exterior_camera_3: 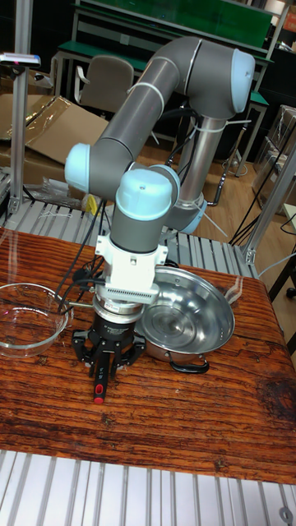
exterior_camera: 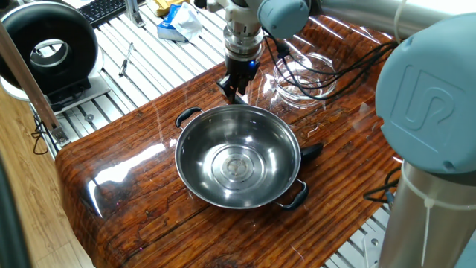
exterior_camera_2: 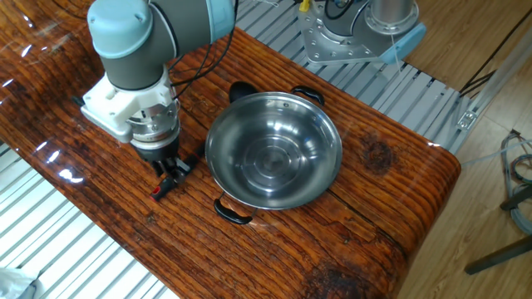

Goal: Scoop water with a large spoon from one bowl to another

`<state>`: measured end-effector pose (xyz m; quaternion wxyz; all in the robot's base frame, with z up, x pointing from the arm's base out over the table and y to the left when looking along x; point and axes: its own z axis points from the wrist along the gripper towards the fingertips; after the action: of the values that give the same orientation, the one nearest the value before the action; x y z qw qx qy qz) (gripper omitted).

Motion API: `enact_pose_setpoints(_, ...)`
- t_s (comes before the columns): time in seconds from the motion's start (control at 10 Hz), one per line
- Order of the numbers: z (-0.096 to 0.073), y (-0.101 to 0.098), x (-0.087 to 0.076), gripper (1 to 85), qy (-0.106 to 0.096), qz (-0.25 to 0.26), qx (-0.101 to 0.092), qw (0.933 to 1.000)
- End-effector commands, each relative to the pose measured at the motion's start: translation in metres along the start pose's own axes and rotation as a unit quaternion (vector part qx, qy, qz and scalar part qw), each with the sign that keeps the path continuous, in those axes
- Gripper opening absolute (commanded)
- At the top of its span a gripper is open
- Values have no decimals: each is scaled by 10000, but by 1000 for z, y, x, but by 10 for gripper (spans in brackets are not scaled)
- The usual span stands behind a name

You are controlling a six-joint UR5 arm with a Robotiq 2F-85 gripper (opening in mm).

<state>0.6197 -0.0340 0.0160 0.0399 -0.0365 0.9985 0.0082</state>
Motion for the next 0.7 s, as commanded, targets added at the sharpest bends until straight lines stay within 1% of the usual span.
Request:
enact_pose_setpoints(0.0, 4, 0, -1, 397, 14, 51, -47, 10000)
enact_pose_setpoints(0.2, 6, -2, 1, 387, 30, 66, -41, 10000)
enact_pose_setpoints(0.6, 10, 1, 2, 373, 15, 112, -32, 9999)
